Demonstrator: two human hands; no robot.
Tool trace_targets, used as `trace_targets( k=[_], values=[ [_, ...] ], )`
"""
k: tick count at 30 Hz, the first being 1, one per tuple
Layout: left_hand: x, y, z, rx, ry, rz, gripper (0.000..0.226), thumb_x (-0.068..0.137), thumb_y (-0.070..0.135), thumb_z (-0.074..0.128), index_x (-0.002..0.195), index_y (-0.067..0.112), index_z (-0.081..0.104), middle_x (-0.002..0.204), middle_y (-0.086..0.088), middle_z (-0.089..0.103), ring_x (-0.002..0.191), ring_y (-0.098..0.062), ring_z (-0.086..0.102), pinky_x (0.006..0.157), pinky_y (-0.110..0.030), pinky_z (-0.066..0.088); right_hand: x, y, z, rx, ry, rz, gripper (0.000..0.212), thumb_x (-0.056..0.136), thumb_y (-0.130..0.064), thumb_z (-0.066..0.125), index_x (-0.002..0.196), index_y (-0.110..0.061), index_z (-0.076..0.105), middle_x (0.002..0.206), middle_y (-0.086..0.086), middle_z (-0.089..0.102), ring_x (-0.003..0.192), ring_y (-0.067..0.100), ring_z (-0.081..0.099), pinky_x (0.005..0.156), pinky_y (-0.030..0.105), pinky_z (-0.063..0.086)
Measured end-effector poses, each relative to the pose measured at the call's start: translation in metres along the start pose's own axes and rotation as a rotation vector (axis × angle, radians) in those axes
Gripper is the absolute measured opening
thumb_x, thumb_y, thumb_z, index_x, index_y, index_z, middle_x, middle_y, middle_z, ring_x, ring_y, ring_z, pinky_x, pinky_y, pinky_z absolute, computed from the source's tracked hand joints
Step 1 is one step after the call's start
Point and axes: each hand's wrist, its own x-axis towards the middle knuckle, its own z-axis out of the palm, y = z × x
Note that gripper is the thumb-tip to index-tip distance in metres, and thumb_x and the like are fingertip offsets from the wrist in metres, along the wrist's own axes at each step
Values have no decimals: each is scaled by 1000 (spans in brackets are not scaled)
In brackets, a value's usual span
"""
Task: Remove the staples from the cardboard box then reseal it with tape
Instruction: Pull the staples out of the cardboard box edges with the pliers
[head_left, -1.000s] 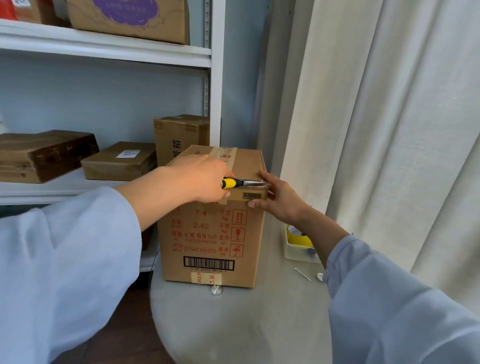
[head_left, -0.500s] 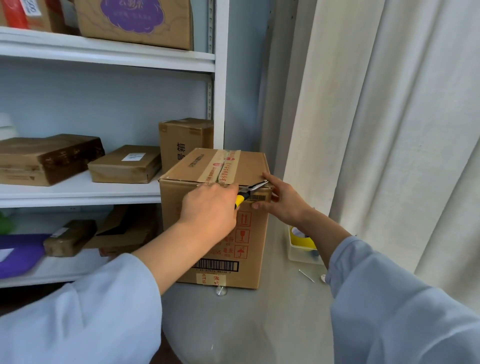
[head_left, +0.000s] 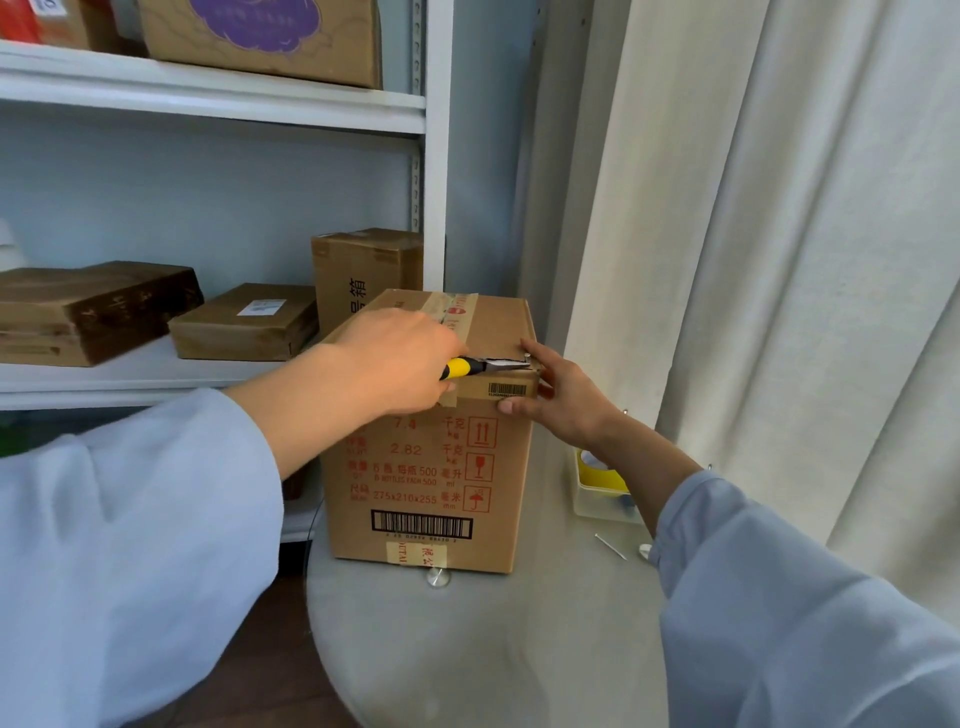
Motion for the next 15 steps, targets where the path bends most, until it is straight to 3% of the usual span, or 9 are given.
trace_targets(
  k=[10,15],
  values=[
    [-19,33,16,-15,71,-179,35,92,19,50,127,24,51,119,-8,61,98,-27,61,62,-31,42,-1,1,2,13,13,10,86,83,-20,73,151,-29,22,145,3,44,135,26,41,112,48,34],
    [-27,55,22,-24,84,-281,32,92,14,47,124,19,48,107,-7,64,96,-28,63,59,-32,37,-1,0,1,-1,18,-9,86,82,-15,73,151,-25,22,142,2,48,132,22,44,112,42,35]
  ],
)
